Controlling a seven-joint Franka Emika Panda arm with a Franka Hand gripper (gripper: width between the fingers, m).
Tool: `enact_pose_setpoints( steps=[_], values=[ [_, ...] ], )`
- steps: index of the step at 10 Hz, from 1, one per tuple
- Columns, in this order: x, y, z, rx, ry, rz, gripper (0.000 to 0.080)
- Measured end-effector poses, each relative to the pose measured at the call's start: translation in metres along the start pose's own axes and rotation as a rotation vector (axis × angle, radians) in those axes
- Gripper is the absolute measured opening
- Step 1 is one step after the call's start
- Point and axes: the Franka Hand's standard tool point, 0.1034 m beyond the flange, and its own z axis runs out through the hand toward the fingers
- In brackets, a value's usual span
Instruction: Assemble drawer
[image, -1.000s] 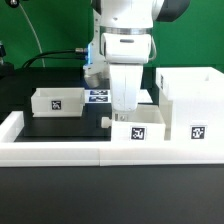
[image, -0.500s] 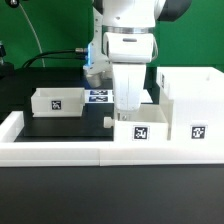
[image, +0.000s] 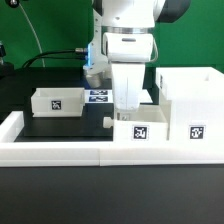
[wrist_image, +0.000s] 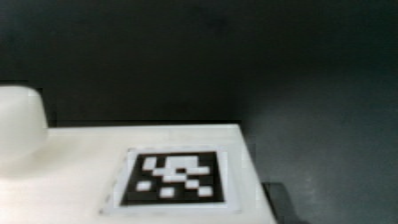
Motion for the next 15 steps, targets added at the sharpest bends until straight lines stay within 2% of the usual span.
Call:
enact_pose_setpoints(
  steps=[12, 15],
  values=[
    [-0.0031, -0.0043, 0.0021, 0.005, -0.007, 0.018, 0.0044],
    [0.0026, -0.0071, 0.0039, 0.005, -0.003, 0.004, 0.0044]
  ],
)
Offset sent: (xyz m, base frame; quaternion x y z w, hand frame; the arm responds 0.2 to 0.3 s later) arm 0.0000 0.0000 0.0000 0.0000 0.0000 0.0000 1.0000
